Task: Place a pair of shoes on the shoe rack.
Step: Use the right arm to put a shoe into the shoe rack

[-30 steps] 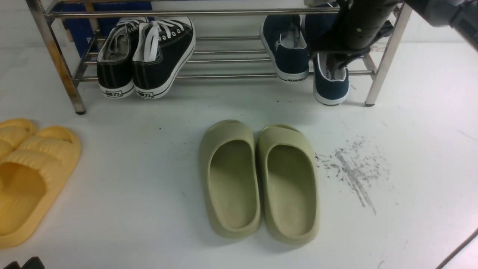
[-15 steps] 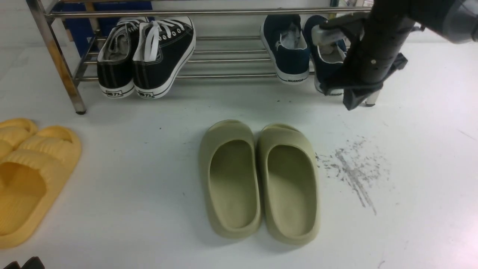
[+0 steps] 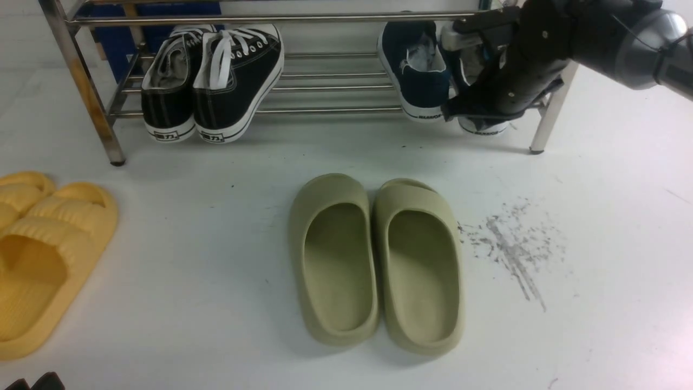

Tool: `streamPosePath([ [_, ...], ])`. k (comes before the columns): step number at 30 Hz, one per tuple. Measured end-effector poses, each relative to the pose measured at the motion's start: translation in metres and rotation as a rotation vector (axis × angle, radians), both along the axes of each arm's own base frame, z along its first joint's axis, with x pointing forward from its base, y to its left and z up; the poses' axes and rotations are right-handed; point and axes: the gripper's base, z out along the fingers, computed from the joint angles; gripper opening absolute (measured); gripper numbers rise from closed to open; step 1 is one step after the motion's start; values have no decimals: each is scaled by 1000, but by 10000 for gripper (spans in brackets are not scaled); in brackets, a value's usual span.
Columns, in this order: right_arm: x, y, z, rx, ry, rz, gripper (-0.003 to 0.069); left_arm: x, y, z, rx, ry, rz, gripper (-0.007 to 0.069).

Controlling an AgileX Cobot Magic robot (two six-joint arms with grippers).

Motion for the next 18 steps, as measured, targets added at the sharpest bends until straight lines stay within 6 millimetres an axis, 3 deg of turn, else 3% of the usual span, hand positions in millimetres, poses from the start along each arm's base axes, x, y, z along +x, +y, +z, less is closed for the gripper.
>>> streamPosePath([
  [5,5,1,0,4,-43,-5,-2,0,0,0,0,0,0,238],
  [11,13,3,14,36,-133,-4,0,0,0,0,0,0,0,238],
  [18,7,2,16,39,-71,-13,1,0,0,0,0,0,0,238],
])
